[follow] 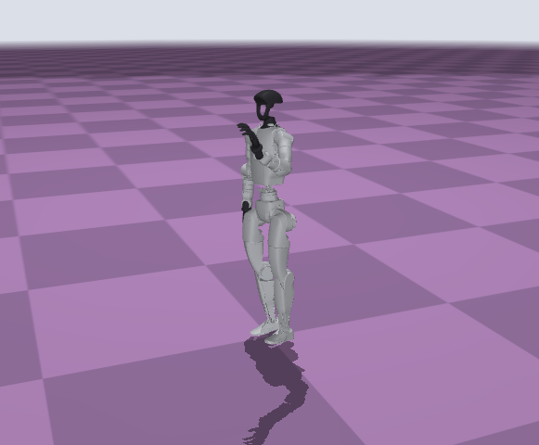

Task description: Upper body actions

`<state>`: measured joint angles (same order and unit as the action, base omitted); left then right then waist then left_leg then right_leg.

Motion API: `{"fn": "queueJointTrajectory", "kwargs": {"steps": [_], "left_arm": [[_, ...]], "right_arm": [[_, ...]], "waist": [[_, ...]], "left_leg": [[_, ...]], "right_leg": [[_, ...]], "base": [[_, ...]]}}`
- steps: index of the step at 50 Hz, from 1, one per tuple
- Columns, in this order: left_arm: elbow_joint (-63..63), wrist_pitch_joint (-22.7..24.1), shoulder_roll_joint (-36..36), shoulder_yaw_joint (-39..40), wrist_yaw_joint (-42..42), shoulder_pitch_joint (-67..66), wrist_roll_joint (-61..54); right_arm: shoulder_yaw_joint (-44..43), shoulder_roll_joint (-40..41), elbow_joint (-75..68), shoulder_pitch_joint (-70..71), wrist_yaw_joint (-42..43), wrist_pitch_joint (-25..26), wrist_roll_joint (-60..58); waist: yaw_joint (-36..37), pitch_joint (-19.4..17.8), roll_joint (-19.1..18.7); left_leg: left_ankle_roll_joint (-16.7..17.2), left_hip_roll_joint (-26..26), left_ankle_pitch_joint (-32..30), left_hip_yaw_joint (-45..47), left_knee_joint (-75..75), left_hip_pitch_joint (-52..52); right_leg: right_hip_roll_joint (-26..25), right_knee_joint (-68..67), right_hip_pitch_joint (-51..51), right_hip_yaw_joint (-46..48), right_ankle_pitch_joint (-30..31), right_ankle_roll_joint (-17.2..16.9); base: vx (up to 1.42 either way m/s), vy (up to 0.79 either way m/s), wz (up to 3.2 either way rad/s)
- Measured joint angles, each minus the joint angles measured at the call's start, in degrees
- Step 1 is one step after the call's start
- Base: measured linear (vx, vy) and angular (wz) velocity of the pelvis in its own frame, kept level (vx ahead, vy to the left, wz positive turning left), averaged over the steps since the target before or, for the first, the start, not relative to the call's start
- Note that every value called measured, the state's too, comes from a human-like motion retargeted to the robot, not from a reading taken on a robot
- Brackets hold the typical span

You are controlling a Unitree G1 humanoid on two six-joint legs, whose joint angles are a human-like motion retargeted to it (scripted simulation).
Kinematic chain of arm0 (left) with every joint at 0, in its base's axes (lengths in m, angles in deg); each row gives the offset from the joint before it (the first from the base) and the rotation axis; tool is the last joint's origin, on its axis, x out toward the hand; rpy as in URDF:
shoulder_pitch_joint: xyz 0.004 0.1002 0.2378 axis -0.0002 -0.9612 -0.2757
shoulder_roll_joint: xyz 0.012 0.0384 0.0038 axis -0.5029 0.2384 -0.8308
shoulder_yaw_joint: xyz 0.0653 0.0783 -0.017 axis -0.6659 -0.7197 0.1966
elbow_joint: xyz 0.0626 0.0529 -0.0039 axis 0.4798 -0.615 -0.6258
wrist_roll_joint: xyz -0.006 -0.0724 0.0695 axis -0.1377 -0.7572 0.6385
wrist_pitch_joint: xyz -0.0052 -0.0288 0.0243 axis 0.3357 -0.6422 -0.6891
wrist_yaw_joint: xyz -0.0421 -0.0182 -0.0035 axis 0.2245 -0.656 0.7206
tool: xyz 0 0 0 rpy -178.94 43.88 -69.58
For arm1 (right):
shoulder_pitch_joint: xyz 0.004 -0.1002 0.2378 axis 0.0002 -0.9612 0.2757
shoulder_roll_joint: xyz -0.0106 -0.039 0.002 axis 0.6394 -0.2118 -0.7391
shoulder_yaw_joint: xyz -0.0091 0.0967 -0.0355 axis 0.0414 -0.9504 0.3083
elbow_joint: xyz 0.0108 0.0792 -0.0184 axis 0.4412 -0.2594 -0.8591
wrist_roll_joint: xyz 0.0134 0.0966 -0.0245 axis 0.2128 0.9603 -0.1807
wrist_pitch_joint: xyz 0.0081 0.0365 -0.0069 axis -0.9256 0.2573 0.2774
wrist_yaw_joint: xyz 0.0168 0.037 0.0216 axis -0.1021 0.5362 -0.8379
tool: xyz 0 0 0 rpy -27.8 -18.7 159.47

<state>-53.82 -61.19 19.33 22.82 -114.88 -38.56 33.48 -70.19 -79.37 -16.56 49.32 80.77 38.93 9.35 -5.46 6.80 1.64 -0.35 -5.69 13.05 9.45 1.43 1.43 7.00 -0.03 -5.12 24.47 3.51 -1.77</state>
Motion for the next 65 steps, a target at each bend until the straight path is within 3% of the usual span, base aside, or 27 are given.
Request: {"fn": "queueJointTrajectory", "kwargs": {"steps": [4, 7, 9, 13, 15, 18, 22, 25, 27, 29, 37, 38, 39, 42, 43, 45, 48, 51, 53, 55, 58, 65], "left_arm": [[6.1, 7.5, -2.6, 0.1, -18.8, 6.3, 10.7], [6.7, 6.7, -3.2, 0.0, -20.8, 10.5, 14.9], [4.9, 1.4, -2.4, -0.7, -12.1, 13.3, 12.5], [-1.4, -13.3, -0.9, -1.8, 17.7, 18.1, 3.7], [-3.1, -17.6, -1.4, -1.9, 23.3, 18.6, 2.1], [-1.1, -12.7, -3.0, -0.6, 15.0, 16.6, 5.8], [3.9, 1.9, -4.1, 1.0, -11.1, 11.8, 17.7], [7.7, 8.0, -4.4, 0.8, -28.9, 7.9, 26.6], [8.8, 9.8, -3.7, 0.3, -33.3, 5.4, 29.4], [9.4, 10.4, -2.5, -0.6, -32.2, 2.6, 30.1], [5.3, 7.4, 3.7, -4.6, -9.4, -11.5, 28.0], [4.0, 6.7, 4.5, -5.1, -3.3, -12.6, 28.4], [2.0, 4.4, 5.8, -5.6, 8.5, -13.3, 28.8], [-5.8, -5.5, 9.8, -6.3, 51.4, -13.6, 31.1], [-9.1, -9.9, 10.8, -6.3, 61.9, -13.6, 32.7], [-13.9, -15.2, 12.3, -6.2, 65.0, -14.3, 32.6], [-12.9, -15.6, 11.6, -6.2, 46.8, -15.8, 32.6], [-8.8, -14.8, 11.2, -4.3, 22.2, -17.8, 30.3], [-5.8, -11.7, 11.0, -3.3, 8.1, -18.4, 25.9], [-2.3, -4.1, 10.8, -2.1, -4.3, -18.6, 23.1], [2.5, 4.7, 9.7, 0.6, -17.8, -18.4, 23.1], [12.6, 4.7, 7.4, 7.3, -30.5, -17.6, 26.0]], "right_arm": [[-1.4, -0.4, -1.2, -0.1, 0.4, 0.4, 2.2], [-2.3, -0.6, -1.9, -0.5, 0.3, 0.6, 3.7], [-2.7, -0.8, -2.3, -0.6, 0.2, 0.7, 4.1], [-3.4, -1.2, -3.0, -1.0, 0.7, 0.9, 4.2], [-3.5, -1.4, -3.1, -1.0, 1.1, 1.1, 4.0], [-4.0, -1.4, -2.8, -0.8, 1.2, 1.1, 3.9], [-4.4, -1.3, -2.8, -0.7, 1.8, 0.8, 4.5], [-4.8, -1.0, -3.0, -0.7, 2.0, 0.9, 4.8], [-5.1, -0.9, -2.9, -0.7, 2.0, 1.0, 4.8], [-5.2, -0.7, -2.8, -0.7, 2.1, 0.9, 4.8], [-4.5, -0.7, -2.2, -0.2, 1.6, 0.8, 3.8], [-4.4, -0.7, -2.1, -0.2, 1.6, 0.7, 3.8], [-4.4, -0.7, -2.1, -0.3, 1.6, 0.7, 3.7], [-4.3, -0.6, -2.1, -0.4, 1.7, 0.6, 3.8], [-4.3, -0.6, -2.2, -0.4, 1.6, 0.5, 3.7], [-4.4, -0.4, -2.1, -0.2, 1.5, 0.6, 3.5], [-4.7, -0.3, -1.8, 0.1, 1.1, 0.5, 3.2], [-4.3, -0.4, -1.5, 0.1, 1.1, 0.2, 3.2], [-3.8, -0.6, -1.6, -0.1, 1.2, 0.1, 3.3], [-3.8, -0.7, -1.8, -0.1, 1.2, 0.3, 3.1], [-4.0, -0.6, -2.0, -0.1, 1.2, 0.6, 3.3], [-3.3, -0.6, -1.8, -0.5, 1.3, 0.3, 2.5]], "waist": [[-0.2, 1.1, -0.6], [-0.3, 1.6, -1.0], [-0.4, 1.9, -1.2], [-0.4, 2.4, -1.5], [0.0, 2.4, -1.7], [0.3, 2.0, -1.9], [0.5, 1.1, -1.8], [1.5, 0.6, -1.3], [1.9, 0.2, -1.0], [2.1, -0.2, -0.7], [1.5, -1.7, -0.2], [1.4, -1.8, -0.2], [1.5, -2.0, -0.2], [2.0, -2.3, 0.1], [2.1, -2.4, 0.2], [2.3, -2.7, 0.6], [1.9, -3.2, 0.8], [1.9, -3.2, 0.8], [1.9, -3.1, 0.8], [2.1, -3.0, 0.9], [2.4, -3.0, 1.0], [2.2, -2.5, 1.1]], "left_leg": [[0.0, 0.1, 0.2, 0.3, 0.0, 0.1], [0.0, 0.2, 0.3, 0.4, 0.0, 0.0], [0.0, 0.2, 0.3, 0.3, 0.1, 0.1], [-0.1, 0.2, 0.3, 0.4, 0.1, 0.2], [0.0, 0.4, 0.4, 1.1, 0.1, 0.2], [0.0, 0.7, 0.4, 1.9, 0.0, 0.2], [0.0, 0.6, 0.5, 2.4, -0.1, 0.0], [0.0, 0.6, 0.5, 3.0, -0.2, -0.2], [0.0, 0.6, 0.4, 3.2, -0.2, -0.4], [0.0, 0.5, 0.4, 3.1, -0.2, -0.5], [0.0, 0.1, 0.0, 2.0, -0.3, -0.9], [0.0, 0.1, 0.0, 1.9, -0.3, -1.0], [0.0, 0.1, 0.0, 1.8, -0.3, -1.1], [-0.1, 0.0, -0.1, 1.7, -0.3, -1.2], [-0.1, -0.1, -0.2, 1.6, -0.2, -1.2], [-0.1, -0.2, -0.3, 1.5, -0.2, -1.2], [-0.1, -0.4, -0.4, 0.9, -0.3, -1.2], [-0.1, -0.4, -0.4, 0.7, -0.2, -1.0], [-0.1, -0.4, -0.4, 0.7, -0.3, -0.9], [-0.1, -0.3, -0.5, 0.7, -0.3, -0.8], [-0.1, -0.4, -0.5, 0.7, -0.3, -0.8], [0.0, -0.5, -0.4, 0.3, -0.3, -0.6]], "right_leg": [[-0.2, -0.1, 0.4, -0.5, 0.0, 0.0], [-0.3, -0.1, 0.4, -0.7, -0.1, 0.0], [-0.4, -0.1, 0.3, -0.8, -0.1, 0.0], [-0.6, 0.1, 0.3, -0.8, -0.1, 0.1], [-0.7, 0.0, 0.5, -1.6, -0.2, 0.2], [-0.9, -0.1, 0.8, -2.4, -0.1, 0.3], [-1.0, 0.0, 0.7, -2.9, 0.0, 0.5], [-1.0, 0.1, 0.6, -3.5, -0.1, 0.6], [-0.9, 0.0, 0.5, -3.7, -0.1, 0.7], [-0.8, 0.0, 0.4, -3.5, -0.1, 0.7], [-0.3, -0.1, 0.0, -2.4, 0.2, 0.6], [-0.3, -0.1, -0.1, -2.3, 0.2, 0.6], [-0.2, -0.1, -0.2, -2.2, 0.2, 0.6], [-0.2, 0.0, -0.6, -1.9, 0.1, 0.6], [-0.1, 0.0, -0.7, -1.8, 0.1, 0.6], [0.0, 0.0, -0.9, -1.5, 0.0, 0.6], [0.1, 0.1, -1.1, -0.9, 0.0, 0.6], [0.2, 0.1, -0.8, -0.8, 0.1, 0.6], [0.2, 0.0, -0.6, -0.8, 0.1, 0.5], [0.2, 0.0, -0.5, -0.8, 0.1, 0.5], [0.1, 0.0, -0.6, -0.7, 0.0, 0.5], [0.2, 0.1, -0.5, -0.4, -0.1, 0.4]], "base": [[0.00, 0.00, 0.00], [0.00, 0.00, 0.00], [0.00, 0.00, 0.00], [0.00, 0.00, 0.00], [-0.03, 0.00, -0.31], [-0.03, -0.01, -0.27], [0.00, 0.00, 0.00], [0.00, 0.00, 0.00], [0.00, 0.00, 0.00], [0.00, 0.00, 0.00], [0.00, 0.00, 0.00], [0.00, 0.00, 0.00], [0.00, 0.00, 0.00], [0.00, 0.00, 0.00], [0.00, 0.00, 0.00], [0.00, 0.00, 0.00], [0.00, -0.02, 0.12], [0.00, 0.00, 0.00], [0.00, 0.00, 0.00], [0.00, 0.00, 0.00], [0.00, 0.00, 0.00], [0.00, 0.00, 0.00]]}}
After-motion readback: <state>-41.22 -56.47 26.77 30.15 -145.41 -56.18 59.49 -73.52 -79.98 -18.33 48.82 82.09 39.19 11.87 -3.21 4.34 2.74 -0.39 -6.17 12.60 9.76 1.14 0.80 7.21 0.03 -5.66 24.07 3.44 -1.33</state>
